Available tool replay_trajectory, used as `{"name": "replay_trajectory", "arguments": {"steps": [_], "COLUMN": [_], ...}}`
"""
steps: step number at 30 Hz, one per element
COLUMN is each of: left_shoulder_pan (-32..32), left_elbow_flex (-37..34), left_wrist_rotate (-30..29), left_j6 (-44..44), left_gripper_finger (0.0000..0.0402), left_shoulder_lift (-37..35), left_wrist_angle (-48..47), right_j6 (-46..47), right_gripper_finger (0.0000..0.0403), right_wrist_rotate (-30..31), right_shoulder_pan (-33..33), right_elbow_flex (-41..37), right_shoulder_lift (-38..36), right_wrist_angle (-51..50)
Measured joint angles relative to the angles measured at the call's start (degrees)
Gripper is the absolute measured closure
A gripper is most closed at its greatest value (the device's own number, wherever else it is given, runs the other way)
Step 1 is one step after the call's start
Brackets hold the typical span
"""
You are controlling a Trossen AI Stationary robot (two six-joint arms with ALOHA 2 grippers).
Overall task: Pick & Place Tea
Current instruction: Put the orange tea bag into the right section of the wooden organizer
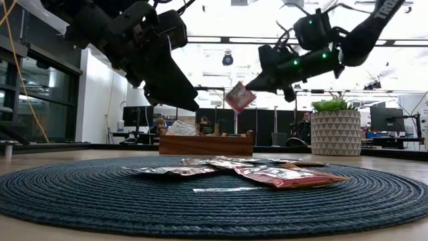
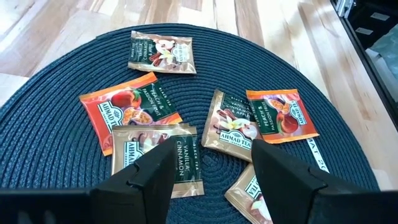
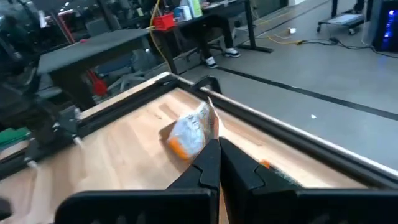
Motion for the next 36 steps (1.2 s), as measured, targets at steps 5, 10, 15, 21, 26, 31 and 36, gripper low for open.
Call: {"name": "replay_trajectory", "arguments": {"steps": [5, 10, 15, 21, 26, 31, 36], "left_shoulder_pan": [0.00, 0.00, 0.00, 0.00, 0.00, 0.00, 0.00], "left_elbow_flex": [0.00, 0.00, 0.00, 0.00, 0.00, 0.00, 0.00], "left_wrist_rotate": [-0.38, -0.46, -0.48, -0.63, -0.63, -0.61, -0.61], "left_j6": [-0.06, -0.22, -1.04, -1.51, -1.53, -1.55, -1.55], "left_gripper_finger": [0.0195, 0.0195, 0.0195, 0.0195, 0.0195, 0.0195, 0.0195], "left_shoulder_lift": [0.00, 0.01, 0.02, 0.02, 0.02, 0.02, 0.02], "left_wrist_angle": [0.00, 0.02, 0.02, 0.02, 0.02, 0.03, 0.02], "right_j6": [0.31, 2.41, 5.29, 5.91, 4.69, 0.47, -5.80], "right_gripper_finger": [0.0403, 0.0403, 0.0403, 0.0403, 0.0403, 0.0403, 0.0403], "right_wrist_rotate": [-3.32, -4.39, -4.26, -6.74, -7.63, -6.25, -3.37], "right_shoulder_pan": [-3.44, -4.96, -6.22, -6.92, -6.92, -6.93, -7.44], "right_elbow_flex": [0.15, 0.15, 0.30, 4.39, 7.27, 9.34, 12.65], "right_shoulder_lift": [3.62, 8.89, 14.64, 18.33, 17.63, 12.19, 6.20], "right_wrist_angle": [5.46, 9.78, 14.53, 15.40, 13.37, 0.96, -21.89]}}
